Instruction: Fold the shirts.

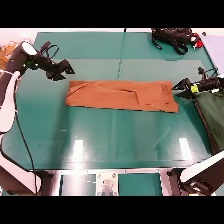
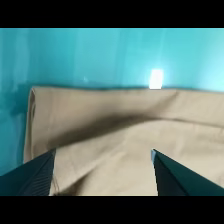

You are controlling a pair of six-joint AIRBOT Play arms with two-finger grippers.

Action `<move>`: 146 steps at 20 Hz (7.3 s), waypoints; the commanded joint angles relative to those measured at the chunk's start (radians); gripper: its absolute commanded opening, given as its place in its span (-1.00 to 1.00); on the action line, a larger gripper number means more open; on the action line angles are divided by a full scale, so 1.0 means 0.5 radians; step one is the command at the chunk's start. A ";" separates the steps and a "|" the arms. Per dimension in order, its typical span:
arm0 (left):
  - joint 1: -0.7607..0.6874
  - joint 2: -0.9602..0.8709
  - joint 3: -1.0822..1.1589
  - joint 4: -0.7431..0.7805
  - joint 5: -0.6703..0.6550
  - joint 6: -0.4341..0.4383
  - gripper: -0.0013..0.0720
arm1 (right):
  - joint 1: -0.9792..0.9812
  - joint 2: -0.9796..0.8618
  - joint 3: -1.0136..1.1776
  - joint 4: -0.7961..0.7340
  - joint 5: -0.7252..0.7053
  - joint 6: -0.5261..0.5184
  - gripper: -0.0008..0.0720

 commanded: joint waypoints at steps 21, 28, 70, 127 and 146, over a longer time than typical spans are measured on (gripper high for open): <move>-0.763 -0.134 -0.002 -0.308 0.446 0.224 -0.90 | 0.328 0.345 0.229 0.223 0.407 -0.274 -0.93; -1.425 -0.497 0.011 -0.617 1.267 0.224 -0.90 | 0.551 0.854 0.355 0.274 0.605 -0.151 -0.93; -0.147 -0.029 0.569 0.256 -0.862 0.395 -0.90 | 0.896 0.317 -0.240 0.143 -0.138 0.298 0.53; -0.163 0.198 0.519 -0.178 -0.852 0.377 -0.90 | -0.673 1.218 -0.256 -0.027 0.181 0.649 -0.93; -0.883 1.149 -1.271 -0.049 -0.162 0.156 -0.90 | 1.299 1.711 -1.696 -0.085 -0.596 0.137 -0.93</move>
